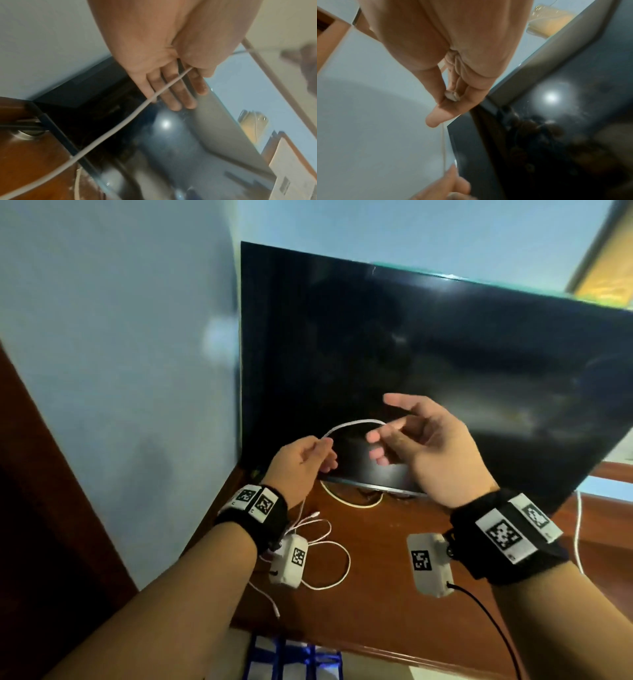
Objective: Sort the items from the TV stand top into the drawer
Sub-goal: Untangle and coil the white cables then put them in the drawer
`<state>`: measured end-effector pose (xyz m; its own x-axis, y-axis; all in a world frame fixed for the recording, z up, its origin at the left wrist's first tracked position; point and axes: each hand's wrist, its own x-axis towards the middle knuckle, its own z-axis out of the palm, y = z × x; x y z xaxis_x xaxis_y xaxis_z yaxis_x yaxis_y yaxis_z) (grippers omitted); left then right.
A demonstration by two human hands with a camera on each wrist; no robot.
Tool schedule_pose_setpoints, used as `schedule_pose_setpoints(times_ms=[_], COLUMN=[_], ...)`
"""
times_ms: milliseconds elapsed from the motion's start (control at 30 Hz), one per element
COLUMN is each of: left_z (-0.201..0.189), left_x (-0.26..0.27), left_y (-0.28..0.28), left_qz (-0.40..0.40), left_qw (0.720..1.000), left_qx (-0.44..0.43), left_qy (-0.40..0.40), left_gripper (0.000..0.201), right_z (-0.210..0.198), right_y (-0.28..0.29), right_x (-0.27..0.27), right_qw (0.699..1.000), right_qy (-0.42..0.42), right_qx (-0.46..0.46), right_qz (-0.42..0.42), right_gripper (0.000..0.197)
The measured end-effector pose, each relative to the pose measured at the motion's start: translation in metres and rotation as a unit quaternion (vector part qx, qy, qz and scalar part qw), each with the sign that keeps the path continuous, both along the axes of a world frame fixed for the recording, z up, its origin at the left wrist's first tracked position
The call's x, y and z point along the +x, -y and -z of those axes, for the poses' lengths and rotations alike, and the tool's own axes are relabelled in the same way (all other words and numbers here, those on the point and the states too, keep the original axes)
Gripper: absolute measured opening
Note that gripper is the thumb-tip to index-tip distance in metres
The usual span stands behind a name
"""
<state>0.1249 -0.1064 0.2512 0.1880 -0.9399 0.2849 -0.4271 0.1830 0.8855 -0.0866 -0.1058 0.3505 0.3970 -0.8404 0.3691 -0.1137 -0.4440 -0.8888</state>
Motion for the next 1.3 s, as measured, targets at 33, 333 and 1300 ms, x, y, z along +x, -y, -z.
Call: schedule_pose_setpoints(times_ms=[33,333,1300], left_z=[-0.008,-0.082,-0.152], left_x=[0.0,-0.009,-0.094], left_y=[-0.002,-0.009,-0.073], left_qz=[0.006,0.103,0.026], left_qw=[1.0,0.993,0.963], left_qx=[-0.004,-0.05,-0.157], left_qy=[-0.023,-0.002,0.217], left_gripper=[0.035,0.005,0.064], right_z=[-0.001,0.033,-0.015], right_y=[0.001,-0.015,-0.067], right_x=[-0.01,-0.056,-0.077], right_qw=[1.0,0.981,0.993], right_qy=[-0.017,-0.109,0.001], right_qx=[0.006,0.162,0.094], right_qz=[0.023,0.016,-0.066], right_gripper=[0.033,0.03,0.053])
